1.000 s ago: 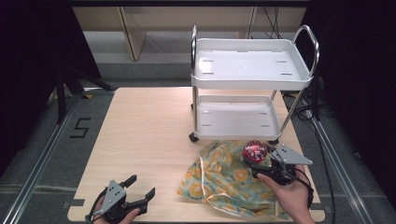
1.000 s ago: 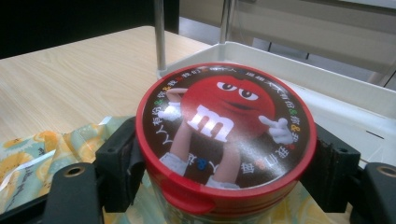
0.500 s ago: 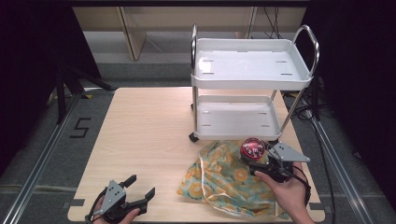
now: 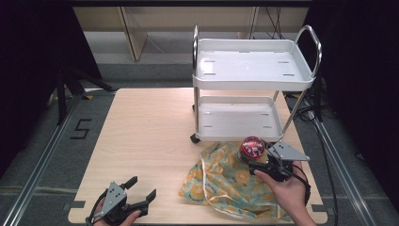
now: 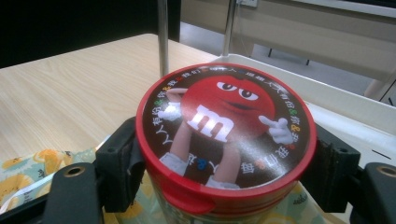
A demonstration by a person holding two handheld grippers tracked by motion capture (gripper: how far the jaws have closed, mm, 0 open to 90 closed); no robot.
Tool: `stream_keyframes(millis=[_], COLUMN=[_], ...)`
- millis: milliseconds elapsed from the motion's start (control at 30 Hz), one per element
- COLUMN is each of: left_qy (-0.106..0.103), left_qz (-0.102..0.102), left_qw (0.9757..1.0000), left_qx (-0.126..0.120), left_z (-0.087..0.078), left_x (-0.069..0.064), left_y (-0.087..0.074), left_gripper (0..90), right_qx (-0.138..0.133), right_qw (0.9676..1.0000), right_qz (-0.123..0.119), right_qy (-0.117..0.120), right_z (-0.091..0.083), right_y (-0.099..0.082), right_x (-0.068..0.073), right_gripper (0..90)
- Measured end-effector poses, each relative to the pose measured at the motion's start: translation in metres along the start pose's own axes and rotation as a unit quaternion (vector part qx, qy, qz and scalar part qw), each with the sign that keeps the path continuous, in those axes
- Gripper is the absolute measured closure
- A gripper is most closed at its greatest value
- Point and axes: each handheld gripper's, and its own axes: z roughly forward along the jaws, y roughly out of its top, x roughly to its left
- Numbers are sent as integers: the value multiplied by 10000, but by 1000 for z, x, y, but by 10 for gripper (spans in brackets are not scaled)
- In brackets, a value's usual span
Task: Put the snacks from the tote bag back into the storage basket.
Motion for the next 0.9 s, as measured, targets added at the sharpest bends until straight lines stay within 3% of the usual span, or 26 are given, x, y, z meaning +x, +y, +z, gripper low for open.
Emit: stream_keyframes(millis=[233,300,400,467,567,733,767,900], left_qy=[-2,-6,-10,-9,-10,-10,-9,-10], left_qz=[0,15,13,15,13,14,13,10], left_qw=[10000,10000,10000,10000,10000,10000,10000,10000], left_qx=[-5,3,-1,-1,3,-1,1,5], left_z=[0,0,0,0,0,0,0,0], left_x=[0,0,0,0,0,0,0,0], left_y=[0,0,0,0,0,0,0,0], left_gripper=[176,176,176,176,176,176,176,176], right_qx=[-50,-31,-75,-65,-69,-138,-93,-182], right_qw=[10000,10000,10000,9999,9999,9999,9999,9998], right_qz=[-32,91,-42,91,108,-5,128,52], right_qy=[-33,-12,-37,-48,-51,-72,-51,-96], right_z=[2,2,4,4,5,5,5,7], right_y=[1,1,3,3,3,5,5,6], right_x=[-1,0,-2,0,0,-3,-1,-3], right_gripper=[265,265,265,265,265,265,265,265])
